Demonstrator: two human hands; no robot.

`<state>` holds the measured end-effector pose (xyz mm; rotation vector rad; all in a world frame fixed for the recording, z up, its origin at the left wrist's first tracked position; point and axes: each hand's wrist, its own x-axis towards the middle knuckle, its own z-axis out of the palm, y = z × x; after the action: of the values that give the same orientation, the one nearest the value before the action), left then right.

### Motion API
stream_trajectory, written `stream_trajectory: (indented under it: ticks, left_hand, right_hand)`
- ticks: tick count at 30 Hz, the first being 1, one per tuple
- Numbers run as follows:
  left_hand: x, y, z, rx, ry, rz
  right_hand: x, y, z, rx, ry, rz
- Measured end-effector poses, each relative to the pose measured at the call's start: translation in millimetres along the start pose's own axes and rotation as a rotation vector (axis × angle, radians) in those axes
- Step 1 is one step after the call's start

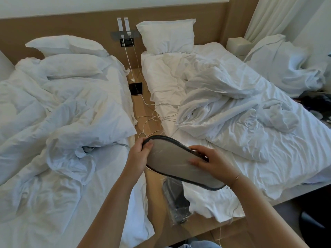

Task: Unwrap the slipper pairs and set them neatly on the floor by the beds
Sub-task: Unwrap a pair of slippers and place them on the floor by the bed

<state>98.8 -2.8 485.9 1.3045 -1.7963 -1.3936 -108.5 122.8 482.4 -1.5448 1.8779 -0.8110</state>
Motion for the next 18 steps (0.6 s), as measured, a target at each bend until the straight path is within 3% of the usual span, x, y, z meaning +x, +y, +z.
stream_trajectory:
  ticks: [12,18]
  left_hand:
    - [28,-22,-32,-0.007,0.186,-0.063]
    - [36,-33,-54,-0.097,0.416,-0.081]
  right_hand:
    - [-2,42,1,-0.011,-0.019,0.171]
    - [0,74,2,0.115,0.086,0.367]
